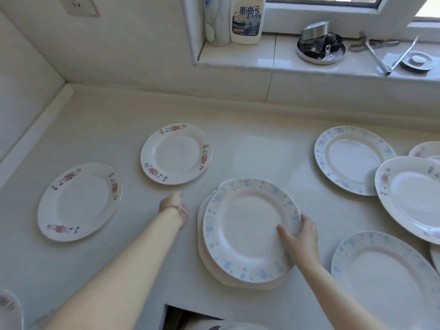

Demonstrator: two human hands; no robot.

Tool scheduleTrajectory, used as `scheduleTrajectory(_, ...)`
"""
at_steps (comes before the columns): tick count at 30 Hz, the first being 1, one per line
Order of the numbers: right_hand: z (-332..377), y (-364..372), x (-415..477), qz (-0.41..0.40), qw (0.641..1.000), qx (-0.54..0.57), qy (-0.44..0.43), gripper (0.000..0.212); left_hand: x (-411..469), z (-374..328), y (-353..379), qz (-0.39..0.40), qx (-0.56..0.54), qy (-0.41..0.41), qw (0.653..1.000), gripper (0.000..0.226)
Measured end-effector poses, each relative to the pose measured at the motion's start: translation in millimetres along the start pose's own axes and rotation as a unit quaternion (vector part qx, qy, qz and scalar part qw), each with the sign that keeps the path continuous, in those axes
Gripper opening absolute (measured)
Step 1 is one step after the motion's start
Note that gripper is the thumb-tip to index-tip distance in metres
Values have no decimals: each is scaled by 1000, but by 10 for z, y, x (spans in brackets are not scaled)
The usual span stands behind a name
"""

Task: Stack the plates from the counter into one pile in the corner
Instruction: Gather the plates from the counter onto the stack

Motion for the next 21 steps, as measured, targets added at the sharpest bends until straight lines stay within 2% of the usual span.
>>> scheduleTrajectory(1, -4, 4, 11, 3, 1000, 2, 4, 60, 102, -42, 36, 8, -93, -28, 995, 24)
scheduleTrajectory(2, -2, 9, 21, 6, 1000, 4, 8, 60, 190, -100, 73, 22, -140, -41, 989, 32)
scheduleTrajectory(4, 5, 19, 35, 11, 1000, 3, 15, 61, 349, -201, 115, 38, -174, -44, 983, 36)
scheduleTrajectory(6, -3, 29, 37, 15, 1000, -2, 22, 63, 444, -217, 156, 41, -194, -53, 979, 28)
scheduleTrajectory(8, -22, 21, 41, 12, 1000, -4, 24, 62, 487, -217, 196, 39, -189, -52, 980, 29)
scheduleTrajectory(11, 0, 32, 40, 20, 1000, -11, 22, 62, 541, -257, 188, 37, -182, -29, 982, 17)
scheduleTrajectory(15, 34, 3, 35, 11, 999, -36, 11, 60, 470, -416, 175, 49, -188, -8, 981, 27)
scheduleTrajectory(17, 41, -1, 54, 22, 999, -45, 5, 59, 348, -435, 135, 46, -186, -1, 982, 18)
scheduleTrajectory(19, 43, -16, 53, 35, 998, -53, 9, 59, 176, -397, 39, 45, -162, 13, 986, 30)
scheduleTrajectory(21, 97, -139, 46, -2, 999, -46, -1, 53, -60, -401, -65, 72, -114, 52, 989, 22)
Point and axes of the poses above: each hand's wrist, its own x-axis towards the middle knuckle, its own y-axis out of the palm, z = x × y, the point moved 9 cm from there along x, towards the middle knuckle, and after that the axes turned 8 degrees about y, right-handed, at the moved point
